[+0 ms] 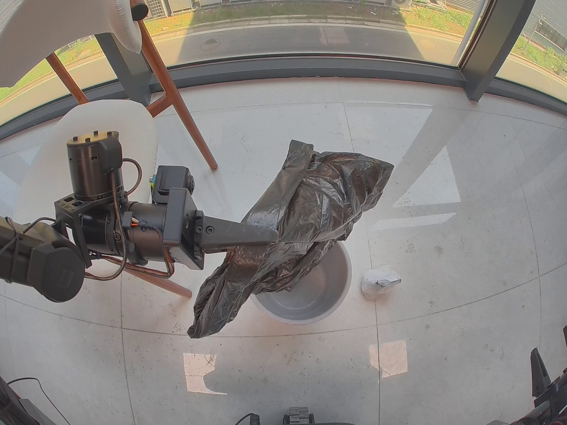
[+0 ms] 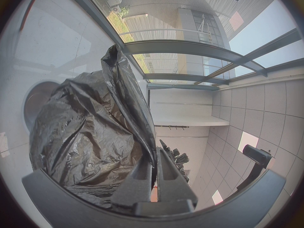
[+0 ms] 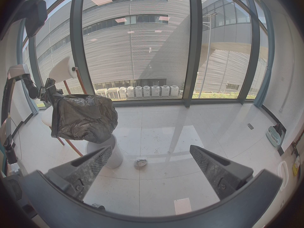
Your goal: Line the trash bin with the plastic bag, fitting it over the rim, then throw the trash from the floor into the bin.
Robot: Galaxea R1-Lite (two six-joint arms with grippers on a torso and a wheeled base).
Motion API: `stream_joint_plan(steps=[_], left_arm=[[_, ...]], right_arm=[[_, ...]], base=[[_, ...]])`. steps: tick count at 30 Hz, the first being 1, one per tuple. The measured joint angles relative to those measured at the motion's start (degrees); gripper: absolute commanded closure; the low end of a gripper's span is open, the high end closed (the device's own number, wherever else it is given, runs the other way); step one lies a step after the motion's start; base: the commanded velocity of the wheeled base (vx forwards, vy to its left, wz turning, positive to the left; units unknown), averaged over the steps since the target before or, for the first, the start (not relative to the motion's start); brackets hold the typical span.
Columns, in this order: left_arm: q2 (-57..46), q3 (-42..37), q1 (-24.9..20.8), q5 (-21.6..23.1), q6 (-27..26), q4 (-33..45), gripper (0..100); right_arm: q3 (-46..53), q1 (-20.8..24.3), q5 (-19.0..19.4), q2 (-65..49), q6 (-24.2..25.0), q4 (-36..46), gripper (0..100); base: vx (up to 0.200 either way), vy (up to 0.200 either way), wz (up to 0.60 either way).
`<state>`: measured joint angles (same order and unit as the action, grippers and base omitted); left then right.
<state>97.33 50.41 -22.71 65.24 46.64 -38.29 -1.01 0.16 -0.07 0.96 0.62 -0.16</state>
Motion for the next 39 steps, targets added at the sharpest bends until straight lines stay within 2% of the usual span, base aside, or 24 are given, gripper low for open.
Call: stream_joint_plan(steps=[5,15,19,21,25,28,34,39], left_arm=[[1.2,-0.2,0.7,-0.1,-0.5,0.0,100],[2.9,-4.2,3.4,-0.6,-4.9,0.1,100],[3.4,-6.5,3.5,-3.8,-7.4,0.1,100],[3.6,-7.1,3.0,-7.3,-8.0,0.1,100],[4.0,-7.5,1.9,-10.8,-8.3,0.1,100],[4.2,-7.7,1.2,-12.6,-8.3,0.1,100],[4.3,-7.9,0.2,-14.8,-8.5,0.1,100],[4.0,-7.9,-0.4,-16.8,-8.5,0.2,100]], right_arm=[[0.0,0.0,0.0,0.0,0.0,0.0,0],[0.0,0.0,0.0,0.0,-0.1,0.0,0],[0.0,0.0,-0.2,0.0,0.0,-0.1,0],[0.0,-0.1,-0.5,0.0,0.2,-1.0,0],[-3.0,1.2,-0.9,1.1,1.0,-3.0,0],[-7.1,4.1,-1.3,4.6,3.7,-3.9,0],[-16.0,10.1,-1.2,17.1,12.3,-5.1,0],[-22.9,12.8,2.1,30.1,17.9,-6.1,0]], base=[[0.000,0.000,0.00],[0.000,0.000,0.00],[0.000,0.000,0.00],[0.000,0.000,0.00],[0.000,0.000,0.00],[0.000,0.000,0.00],[0.000,0.000,0.00],[0.000,0.000,0.00]])
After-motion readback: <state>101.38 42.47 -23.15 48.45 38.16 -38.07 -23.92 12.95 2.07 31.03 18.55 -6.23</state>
